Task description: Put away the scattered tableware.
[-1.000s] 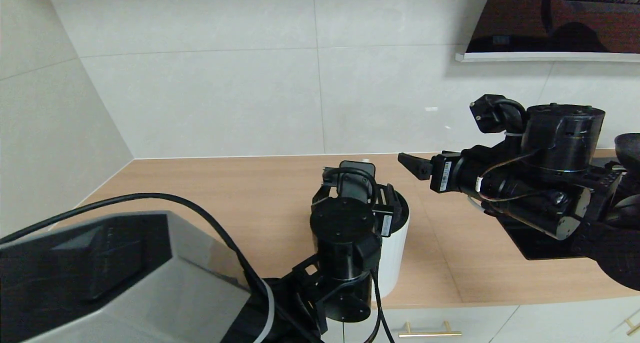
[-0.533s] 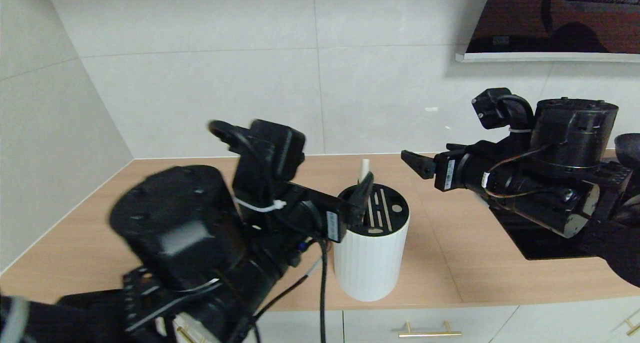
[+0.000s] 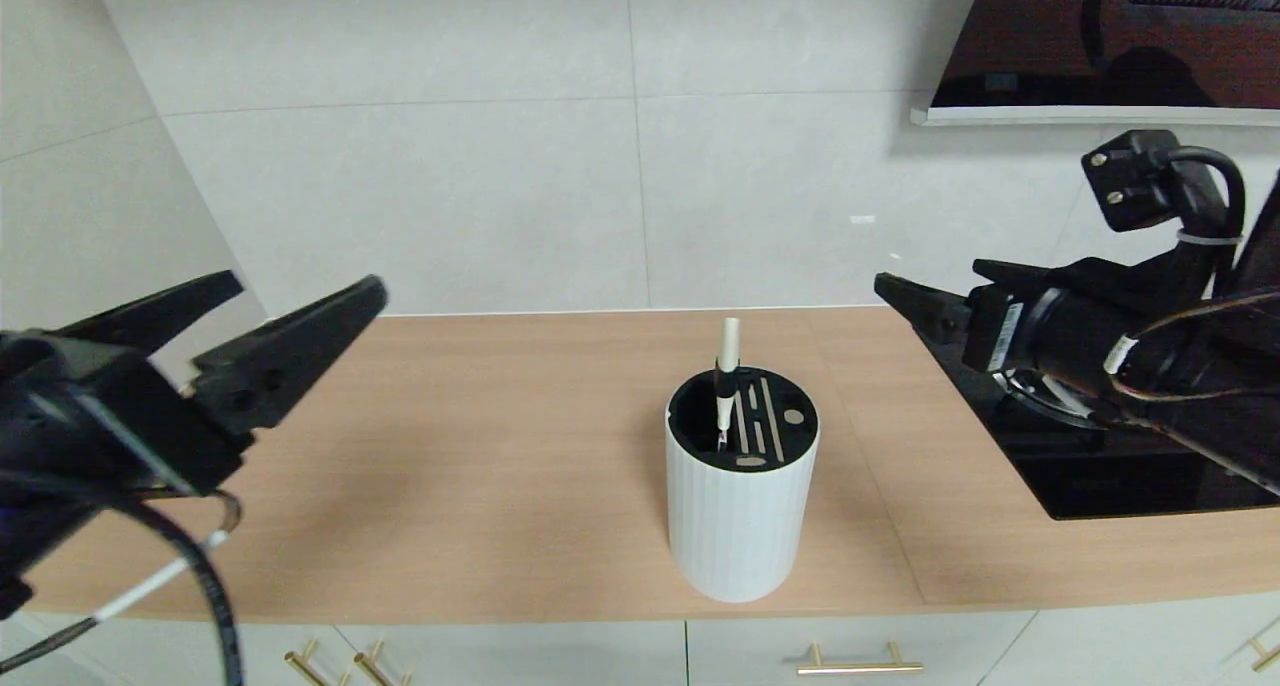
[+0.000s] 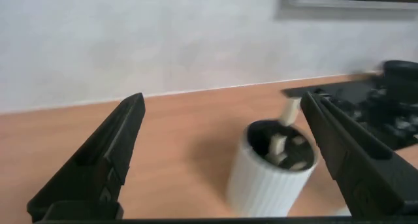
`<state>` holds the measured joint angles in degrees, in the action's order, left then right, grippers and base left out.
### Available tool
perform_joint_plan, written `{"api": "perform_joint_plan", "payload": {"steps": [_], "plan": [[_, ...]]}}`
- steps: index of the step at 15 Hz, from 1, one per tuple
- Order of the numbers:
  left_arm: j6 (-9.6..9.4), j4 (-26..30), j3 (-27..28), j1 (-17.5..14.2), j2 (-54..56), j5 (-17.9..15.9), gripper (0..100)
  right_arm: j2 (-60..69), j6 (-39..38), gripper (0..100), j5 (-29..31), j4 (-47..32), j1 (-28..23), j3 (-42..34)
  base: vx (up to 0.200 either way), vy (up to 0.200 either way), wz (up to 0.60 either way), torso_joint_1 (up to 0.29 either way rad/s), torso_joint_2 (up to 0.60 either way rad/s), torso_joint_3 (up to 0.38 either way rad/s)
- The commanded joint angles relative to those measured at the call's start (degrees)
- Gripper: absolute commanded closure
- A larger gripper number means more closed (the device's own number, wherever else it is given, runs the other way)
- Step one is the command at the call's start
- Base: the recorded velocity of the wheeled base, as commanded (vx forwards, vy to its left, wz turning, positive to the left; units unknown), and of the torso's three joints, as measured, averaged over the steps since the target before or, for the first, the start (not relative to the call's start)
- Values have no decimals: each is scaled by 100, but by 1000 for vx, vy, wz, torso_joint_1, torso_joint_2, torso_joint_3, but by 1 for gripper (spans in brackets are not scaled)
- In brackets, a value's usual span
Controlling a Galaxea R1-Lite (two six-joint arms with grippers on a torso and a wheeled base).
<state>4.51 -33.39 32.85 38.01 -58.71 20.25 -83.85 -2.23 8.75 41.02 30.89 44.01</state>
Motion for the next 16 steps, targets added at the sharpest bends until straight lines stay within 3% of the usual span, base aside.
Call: {"api": "perform_joint_plan", "payload": {"steps": [1,2,3,6,7,8,12,16], "plan": [[41,1862,90,-848,2294,-249,0,1652,12,0,4,2,-303,-832,0,0,0,0,0,0],[32,2073,125,-927,2443,-267,0,1863,39,0,4,2,-338,-964,0,0,0,0,0,0],[32,2794,265,-1147,2918,-302,0,2742,293,0,12,-103,-444,-1316,0,0,0,0,0,0],[-64,3480,301,-1797,3726,-302,0,4210,355,0,285,-982,-901,-1650,0,0,0,0,0,0],[-179,3647,292,-1920,3990,-302,0,4588,355,0,285,-1342,-1032,-1641,0,0,0,0,0,0],[-477,3919,292,-2149,4394,-302,0,5212,355,0,294,-1984,-1322,-1641,0,0,0,0,0,0],[-899,4508,274,-2755,5335,-223,0,6996,416,0,267,-3557,-2421,-1834,0,0,0,0,0,0],[-750,4508,283,-3001,5308,120,0,8112,750,0,12,-4058,-2975,-1957,0,0,0,0,0,0]]}}
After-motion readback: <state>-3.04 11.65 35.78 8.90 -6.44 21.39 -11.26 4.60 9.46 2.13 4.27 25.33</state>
